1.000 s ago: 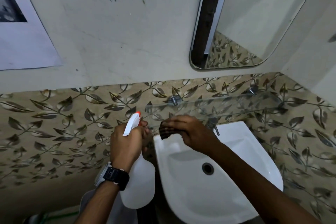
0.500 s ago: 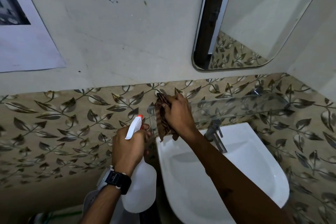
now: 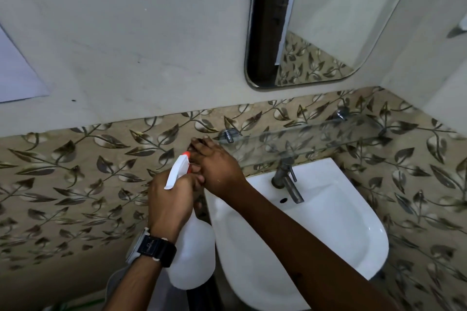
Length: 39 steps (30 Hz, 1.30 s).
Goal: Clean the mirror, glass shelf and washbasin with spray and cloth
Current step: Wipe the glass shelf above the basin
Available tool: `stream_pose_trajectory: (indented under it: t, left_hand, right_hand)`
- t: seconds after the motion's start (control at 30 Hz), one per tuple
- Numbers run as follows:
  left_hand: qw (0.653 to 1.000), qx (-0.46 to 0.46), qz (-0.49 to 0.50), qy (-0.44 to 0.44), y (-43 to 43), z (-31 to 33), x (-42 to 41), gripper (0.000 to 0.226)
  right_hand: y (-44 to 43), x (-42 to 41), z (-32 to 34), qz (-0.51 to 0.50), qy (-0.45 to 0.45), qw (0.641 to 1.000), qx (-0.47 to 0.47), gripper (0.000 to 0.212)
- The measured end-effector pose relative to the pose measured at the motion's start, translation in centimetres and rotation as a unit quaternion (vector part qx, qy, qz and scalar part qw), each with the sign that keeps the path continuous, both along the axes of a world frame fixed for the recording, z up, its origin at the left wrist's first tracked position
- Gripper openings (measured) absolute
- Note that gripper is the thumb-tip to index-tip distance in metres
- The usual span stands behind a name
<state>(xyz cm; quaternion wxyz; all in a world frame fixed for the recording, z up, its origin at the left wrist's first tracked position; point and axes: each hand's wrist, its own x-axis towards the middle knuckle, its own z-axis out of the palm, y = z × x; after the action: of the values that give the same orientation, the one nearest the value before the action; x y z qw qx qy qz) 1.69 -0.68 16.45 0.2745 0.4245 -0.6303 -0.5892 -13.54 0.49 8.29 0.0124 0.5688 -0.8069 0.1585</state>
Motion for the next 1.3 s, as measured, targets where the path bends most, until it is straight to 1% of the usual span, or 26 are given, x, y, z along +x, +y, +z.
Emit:
stream_pose_trajectory:
  t: [0.07, 0.1, 0.17, 0.23, 0.27, 0.37, 0.47, 0.57, 0.67, 0.73, 0.83, 0.9, 0.97, 1.0, 1.07, 1.17, 1.23, 1.3]
  left_hand:
    - [1.000, 0.004, -0.007, 0.012, 0.2, 0.2, -0.5, 0.042]
    - [1.000, 0.006, -0.009, 0.013, 0.1, 0.2, -0.8, 0.046]
    - [1.000, 0.004, -0.011, 0.010, 0.1, -0.3, -1.4, 0.040]
    - [1.000, 0.008, -0.011, 0.008, 0.4, -0.5, -2.1, 0.030]
    - [1.000, 0.010, -0.014, 0.006, 0.7, -0.6, -2.5, 0.029]
    - [1.000, 0.015, -0.023, 0.005, 1.4, -0.9, -3.8, 0.032]
    - [0.999, 0.023, -0.026, 0.008, 2.1, -1.3, -4.9, 0.034]
    - [0.999, 0.021, -0.032, 0.009, 2.7, -1.5, -5.7, 0.034]
    - [0.999, 0.021, -0.039, 0.015, 3.1, -1.6, -6.3, 0.037]
    - [0.999, 0.019, -0.046, 0.015, 3.7, -1.7, -7.1, 0.030]
    - [0.998, 0.009, -0.067, 0.008, 5.1, -1.4, -8.7, 0.028]
    - [0.997, 0.001, -0.081, 0.006, 6.2, -1.1, -9.8, 0.020]
    - [0.996, 0.000, -0.083, 0.014, 7.0, -1.0, -10.8, 0.019]
    - [0.996, 0.002, -0.085, 0.022, 7.3, -0.9, -11.1, 0.020]
    - [0.995, 0.006, -0.092, 0.032, 8.1, -0.8, -11.9, 0.027]
    - [0.995, 0.008, -0.093, 0.027, 8.9, -1.1, -12.8, 0.030]
    - [0.995, 0.010, -0.093, 0.020, 9.2, -1.4, -13.1, 0.031]
    - [0.996, 0.019, -0.091, 0.017, 9.6, -1.7, -13.3, 0.032]
  right_hand:
    - [1.2, -1.4, -0.6, -0.016, 0.016, 0.999, -0.045, 0.055]
    - [2.0, -2.4, -0.7, -0.032, 0.022, 0.997, -0.068, 0.054]
    - [4.0, -4.2, -0.3, -0.073, 0.037, 0.994, -0.078, 0.056]
    - [6.1, -6.4, 0.2, -0.107, 0.047, 0.991, -0.063, 0.058]
    - [7.3, -7.6, 0.3, -0.121, 0.047, 0.990, -0.056, 0.058]
    - [11.1, -11.5, 0.4, -0.178, 0.025, 0.982, -0.055, 0.055]
    - [14.8, -15.6, 0.7, -0.242, 0.023, 0.968, -0.061, 0.055]
    - [16.5, -18.1, 0.4, -0.262, 0.006, 0.962, -0.073, 0.052]
    - [16.3, -17.5, 0.6, -0.269, 0.008, 0.959, -0.086, 0.052]
    - [15.0, -14.9, 0.7, -0.244, 0.004, 0.964, -0.106, 0.050]
    - [11.5, -10.1, -0.5, -0.107, 0.032, 0.987, -0.115, 0.044]
    - [9.9, -9.4, -1.9, -0.037, 0.030, 0.993, -0.111, 0.044]
    - [10.1, -10.2, -2.2, -0.016, 0.026, 0.991, -0.128, 0.045]
    - [10.8, -10.7, -2.0, -0.023, 0.021, 0.990, -0.135, 0.044]
    - [13.2, -12.4, -1.6, -0.080, 0.012, 0.989, -0.126, 0.048]
    - [17.8, -17.8, -1.2, -0.177, 0.000, 0.979, -0.096, 0.050]
    - [20.8, -21.8, -0.9, -0.232, -0.018, 0.967, -0.107, 0.054]
    - [23.6, -24.9, -0.8, -0.271, -0.006, 0.957, -0.107, 0.056]
